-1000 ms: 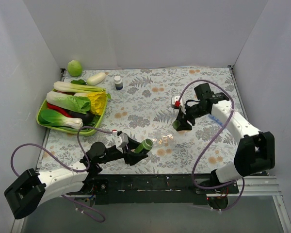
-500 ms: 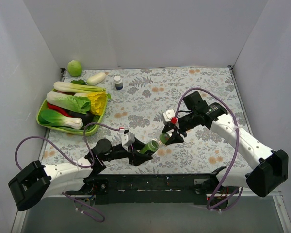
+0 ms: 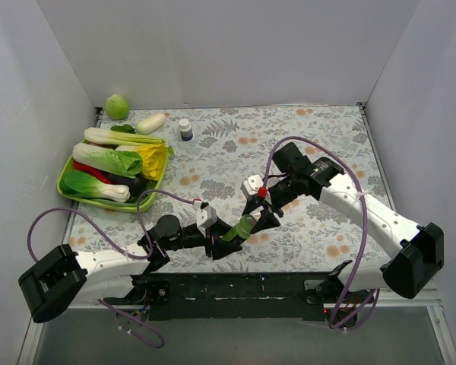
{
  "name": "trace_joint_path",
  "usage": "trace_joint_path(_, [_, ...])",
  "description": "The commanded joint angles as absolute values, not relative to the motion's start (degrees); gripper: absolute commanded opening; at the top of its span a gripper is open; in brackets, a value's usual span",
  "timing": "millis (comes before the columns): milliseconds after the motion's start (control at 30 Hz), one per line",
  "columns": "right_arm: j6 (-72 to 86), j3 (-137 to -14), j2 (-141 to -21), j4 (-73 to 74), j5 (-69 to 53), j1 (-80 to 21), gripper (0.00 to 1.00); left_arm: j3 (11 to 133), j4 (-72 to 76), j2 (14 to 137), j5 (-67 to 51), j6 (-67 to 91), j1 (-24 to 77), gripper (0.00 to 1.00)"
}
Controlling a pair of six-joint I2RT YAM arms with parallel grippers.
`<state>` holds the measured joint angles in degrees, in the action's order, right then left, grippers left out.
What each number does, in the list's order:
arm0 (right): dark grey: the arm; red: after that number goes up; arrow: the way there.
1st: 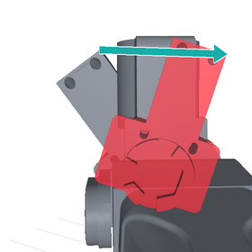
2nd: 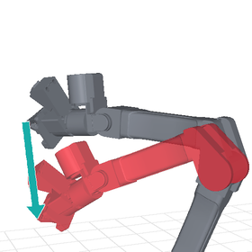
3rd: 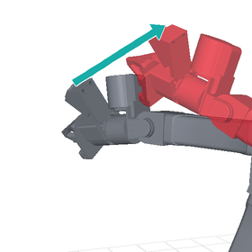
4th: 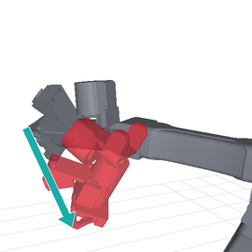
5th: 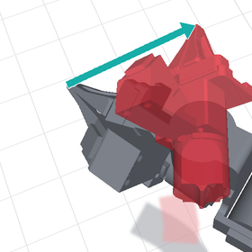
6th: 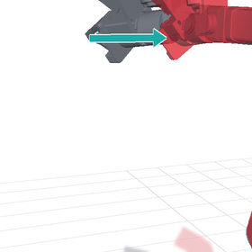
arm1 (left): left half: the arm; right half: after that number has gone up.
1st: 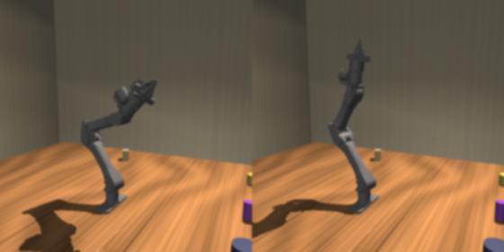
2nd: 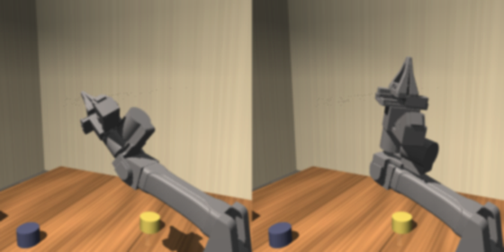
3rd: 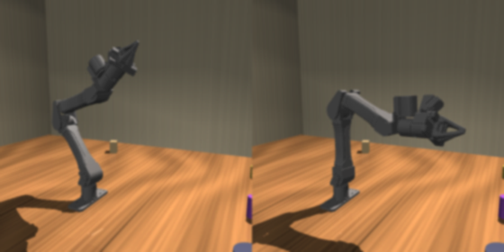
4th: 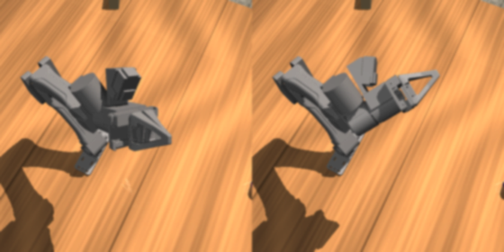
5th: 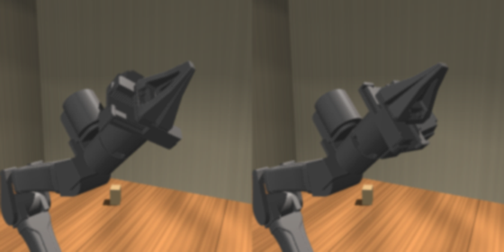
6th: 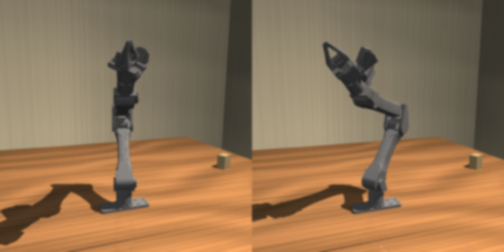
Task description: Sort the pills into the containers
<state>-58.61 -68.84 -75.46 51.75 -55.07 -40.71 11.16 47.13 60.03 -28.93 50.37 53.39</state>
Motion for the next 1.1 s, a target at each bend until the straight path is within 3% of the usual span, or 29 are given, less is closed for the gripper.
trace_joint_path(0, [-59.2,-71.6,-76.8,54.1,-58.8,-41.9,0.15,14.4,50.4,60.9,-29.3,49.4,53.8,0.00])
trace_joint_path(767, [-59.1,-66.8,-74.5,53.3,-58.7,-42.5,0.17,11.3,58.8,56.2,-23.2,52.7,53.8,0.00])
trace_joint_path(1067, [-51.1,-65.0,-76.0,47.4,-55.0,-42.9,0.17,11.8,59.6,57.4,-21.9,52.7,53.8,0.00])
